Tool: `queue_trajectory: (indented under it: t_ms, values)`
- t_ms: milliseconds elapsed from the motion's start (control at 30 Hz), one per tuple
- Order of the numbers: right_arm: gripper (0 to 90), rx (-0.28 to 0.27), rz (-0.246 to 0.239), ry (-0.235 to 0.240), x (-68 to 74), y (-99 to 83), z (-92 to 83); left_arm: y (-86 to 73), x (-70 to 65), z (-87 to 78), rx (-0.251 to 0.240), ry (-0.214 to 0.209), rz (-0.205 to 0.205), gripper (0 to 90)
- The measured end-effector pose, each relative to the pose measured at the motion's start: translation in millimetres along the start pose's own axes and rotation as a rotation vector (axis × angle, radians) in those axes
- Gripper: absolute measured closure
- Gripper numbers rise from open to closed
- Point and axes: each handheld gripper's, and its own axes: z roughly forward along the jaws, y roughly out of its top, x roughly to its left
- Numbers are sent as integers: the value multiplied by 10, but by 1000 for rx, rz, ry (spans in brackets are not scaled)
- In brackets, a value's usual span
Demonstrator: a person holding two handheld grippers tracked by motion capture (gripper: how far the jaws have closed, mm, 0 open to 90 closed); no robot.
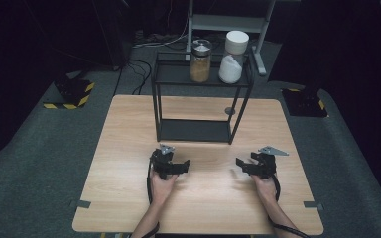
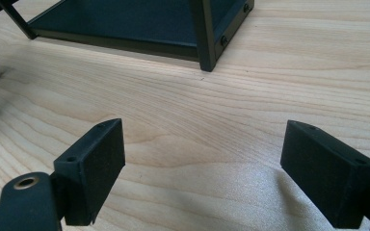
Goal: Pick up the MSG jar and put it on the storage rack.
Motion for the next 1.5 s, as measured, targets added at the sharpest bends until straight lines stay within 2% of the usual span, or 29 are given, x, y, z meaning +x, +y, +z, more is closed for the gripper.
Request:
queue_trajectory:
  t_ms: [233,1500]
  values:
    - [145,8,-41,-8,46,14,13,-1,-1,-1,0,0,-1,29]
    - [123,58,0,23,-42,99,54,-8,10,-5,-3,-5,-5,29]
